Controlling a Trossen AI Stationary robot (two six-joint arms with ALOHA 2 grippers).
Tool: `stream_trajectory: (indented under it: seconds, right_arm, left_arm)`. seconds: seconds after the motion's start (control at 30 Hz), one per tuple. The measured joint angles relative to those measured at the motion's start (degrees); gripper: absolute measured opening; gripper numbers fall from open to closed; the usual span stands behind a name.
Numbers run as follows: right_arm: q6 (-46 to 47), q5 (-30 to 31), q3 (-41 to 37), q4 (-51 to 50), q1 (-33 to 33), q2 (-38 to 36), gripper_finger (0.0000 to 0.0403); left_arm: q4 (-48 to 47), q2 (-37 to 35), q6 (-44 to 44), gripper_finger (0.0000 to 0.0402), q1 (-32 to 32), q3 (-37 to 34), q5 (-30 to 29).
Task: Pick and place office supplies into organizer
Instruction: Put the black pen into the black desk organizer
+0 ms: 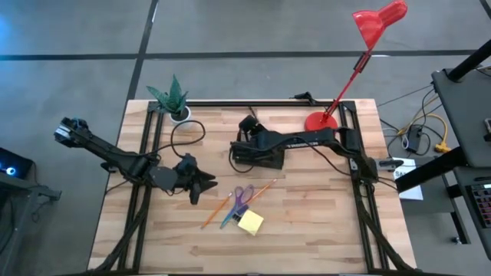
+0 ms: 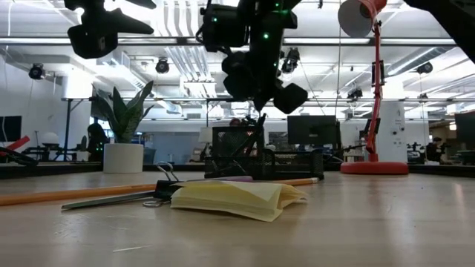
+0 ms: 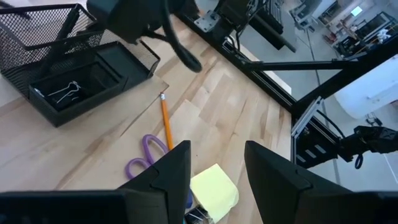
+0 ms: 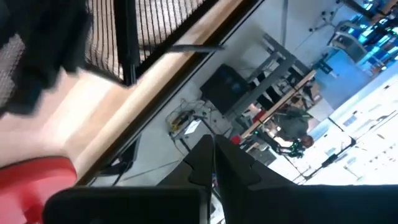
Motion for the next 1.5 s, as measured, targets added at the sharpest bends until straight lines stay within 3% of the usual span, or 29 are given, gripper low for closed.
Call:
stream_trajectory:
  seconds: [0.3,0.47,0.57,0.67,0.77,0.83,0.93,1.1,1.27,1.5]
  right_arm:
    - [3.5,-0.4,2.4,-2.8,3.2,0.0,0.0007]
    - [20.0,-4.8,8.9,-7.5,3.8,-2.4,0.0008]
    - [35.6,-12.2,15.3,-12.3,2.7,-3.5,0.0008]
    - [45.9,-27.1,21.6,-14.6,-1.4,-4.3,0.0008]
    - [49.4,-41.4,26.1,-14.7,-8.0,-4.6,0.0008]
    - [49.4,-46.5,27.1,-14.6,-12.5,-4.3,0.0010]
    - [44.6,-47.1,27.3,-15.0,-18.1,-3.1,0.0025]
    - [35.4,-55.1,27.0,-15.1,-23.5,0.3,0.0082]
    - [21.9,-56.2,26.9,-12.6,-25.3,6.0,0.0149]
    - [20.6,-57.1,30.8,-8.7,-32.5,15.4,0.0178]
  left_arm:
    - [0.0,0.0,1.3,0.0136,0.0,0.0,-1.6]
    - [-0.1,0.0,1.3,0.0136,0.0,0.0,-2.9]
    - [0.0,0.0,1.3,0.0136,0.0,0.0,-2.9]
    - [0.4,-0.1,1.1,0.0136,0.0,0.0,-3.0]
    - [2.1,-0.1,1.2,0.0136,0.1,0.0,-3.8]
    - [2.9,-0.1,1.2,0.0136,0.1,0.0,-4.6]
    - [3.2,-0.1,1.2,0.0136,0.4,0.0,-4.6]
    - [3.5,-0.1,1.0,0.0136,0.5,0.0,-4.6]
    - [3.4,-0.1,1.0,0.0136,2.0,0.0,-4.7]
    - [2.3,-0.3,1.6,0.0136,10.8,0.0,-2.8]
